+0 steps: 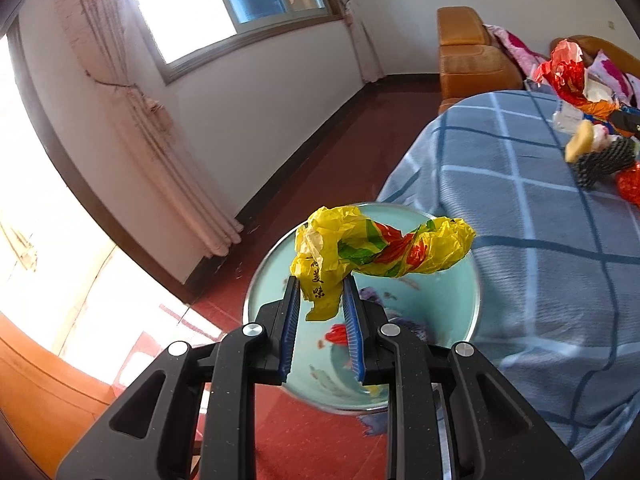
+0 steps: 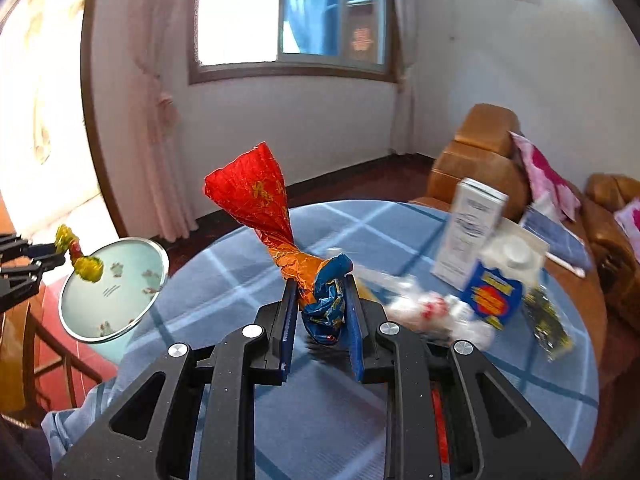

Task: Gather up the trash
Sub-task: 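Carry the yellow bag and the candy wrapper over the blue bucket with both grippers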

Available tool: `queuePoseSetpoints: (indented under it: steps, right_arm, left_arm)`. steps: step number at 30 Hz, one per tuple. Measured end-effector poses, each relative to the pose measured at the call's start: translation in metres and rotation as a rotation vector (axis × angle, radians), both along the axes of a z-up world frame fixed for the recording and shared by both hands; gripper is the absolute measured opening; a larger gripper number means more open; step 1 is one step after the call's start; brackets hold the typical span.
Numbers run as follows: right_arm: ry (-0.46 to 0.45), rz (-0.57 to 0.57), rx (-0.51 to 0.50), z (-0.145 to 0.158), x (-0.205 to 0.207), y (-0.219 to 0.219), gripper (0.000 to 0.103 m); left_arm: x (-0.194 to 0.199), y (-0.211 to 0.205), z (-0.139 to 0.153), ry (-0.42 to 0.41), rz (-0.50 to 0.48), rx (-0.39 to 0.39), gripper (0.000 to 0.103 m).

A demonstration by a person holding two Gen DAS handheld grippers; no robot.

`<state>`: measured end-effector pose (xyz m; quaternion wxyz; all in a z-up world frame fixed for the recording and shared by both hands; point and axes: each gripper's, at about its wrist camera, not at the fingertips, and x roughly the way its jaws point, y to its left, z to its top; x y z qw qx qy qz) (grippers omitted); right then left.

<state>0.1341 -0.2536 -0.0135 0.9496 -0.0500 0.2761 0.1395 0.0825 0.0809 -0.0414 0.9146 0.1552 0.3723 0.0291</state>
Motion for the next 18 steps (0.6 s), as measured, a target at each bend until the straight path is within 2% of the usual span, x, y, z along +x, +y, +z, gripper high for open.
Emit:
queuePoseSetpoints:
  steps: [18]
  right_arm:
    - [0.005, 0.222, -0.082, -0.022, 0.014, 0.090, 0.023]
  left_arm:
    - [-0.010, 0.044, -0.007, 0.009, 0.103, 0.052, 0.022]
